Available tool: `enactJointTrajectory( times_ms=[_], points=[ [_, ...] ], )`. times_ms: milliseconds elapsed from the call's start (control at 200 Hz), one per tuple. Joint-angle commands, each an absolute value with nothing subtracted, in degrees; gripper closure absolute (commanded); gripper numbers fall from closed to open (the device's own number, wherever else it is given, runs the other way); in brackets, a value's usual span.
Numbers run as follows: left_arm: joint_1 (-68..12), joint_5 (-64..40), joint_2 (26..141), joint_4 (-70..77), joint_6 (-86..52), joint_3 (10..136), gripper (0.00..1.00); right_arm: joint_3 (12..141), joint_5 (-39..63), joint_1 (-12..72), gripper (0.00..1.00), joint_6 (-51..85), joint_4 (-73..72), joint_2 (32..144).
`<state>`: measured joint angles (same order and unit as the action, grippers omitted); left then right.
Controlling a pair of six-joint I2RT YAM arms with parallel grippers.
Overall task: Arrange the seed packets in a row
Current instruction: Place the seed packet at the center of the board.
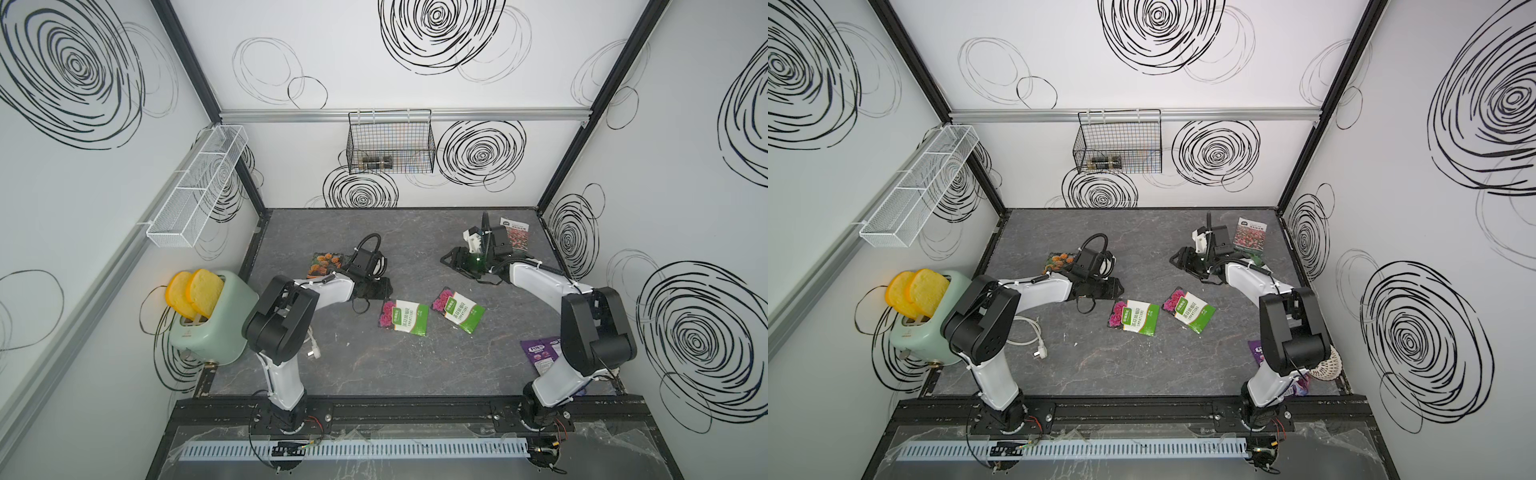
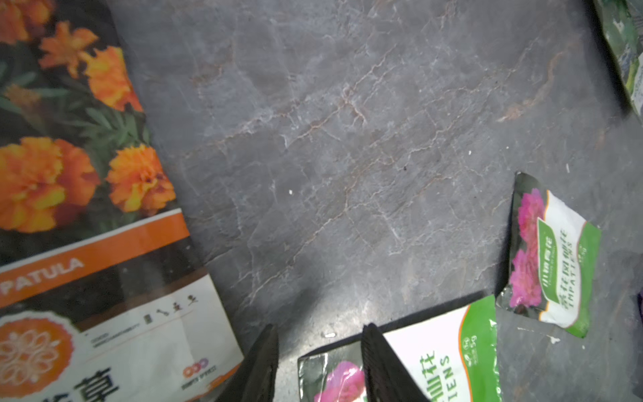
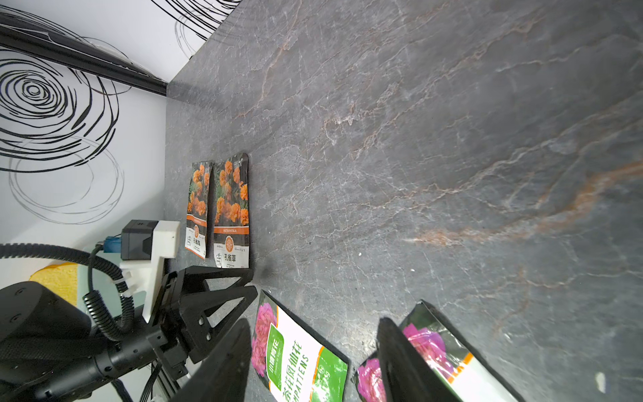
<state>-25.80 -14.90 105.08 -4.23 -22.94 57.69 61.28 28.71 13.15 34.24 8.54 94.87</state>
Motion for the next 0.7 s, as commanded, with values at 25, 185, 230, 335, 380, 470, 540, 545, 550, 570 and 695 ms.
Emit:
enactJointTrajectory(
  times_ms=[25, 185, 230, 335, 380, 470, 540, 545, 550, 570, 695],
  points=[
    [-25.2, -14.2, 106.1, -3.2, -21.8, 57.4, 0.56, 61.0, 29.0, 13.0, 0.4, 33.5, 9.2, 93.3],
    [-24.6, -13.8, 105.7, -3.6, -21.3, 56.4, 0.56, 60.7, 29.0, 13.0, 0.4, 33.4, 9.3, 93.2],
    [-24.4, -13.6, 105.6, -3.8, -21.1, 56.2, 0.56, 60.5, 28.9, 13.0, 0.4, 33.4, 9.3, 93.1],
    [-24.1, -13.7, 105.4, -3.8, -21.0, 55.5, 0.56, 60.0, 29.1, 13.0, 0.4, 33.4, 9.2, 92.9],
    [-24.0, -13.7, 105.4, -3.8, -20.9, 55.2, 0.56, 59.9, 29.1, 13.0, 0.4, 33.4, 9.2, 92.8],
    [-24.0, -13.7, 105.2, -3.8, -21.0, 55.0, 0.56, 59.7, 29.1, 13.0, 0.4, 33.4, 9.2, 92.8],
    [-23.9, -13.6, 105.1, -4.0, -20.9, 54.8, 0.56, 59.7, 29.1, 13.0, 0.4, 33.4, 9.2, 92.7],
    [-23.9, -13.6, 105.1, -4.1, -20.9, 54.8, 0.56, 59.7, 29.1, 13.0, 0.4, 33.5, 9.1, 92.7],
    [-23.9, -13.6, 105.1, -4.1, -20.9, 54.8, 0.56, 59.7, 29.1, 13.1, 0.4, 33.5, 9.1, 92.7],
    [-23.8, -13.5, 105.1, -4.2, -20.8, 54.8, 0.56, 59.7, 29.1, 13.0, 0.4, 33.6, 9.2, 92.7],
    [-23.7, -13.5, 104.7, -4.2, -20.8, 54.3, 0.56, 59.4, 29.2, 13.0, 0.4, 33.5, 8.9, 92.5]
  ],
)
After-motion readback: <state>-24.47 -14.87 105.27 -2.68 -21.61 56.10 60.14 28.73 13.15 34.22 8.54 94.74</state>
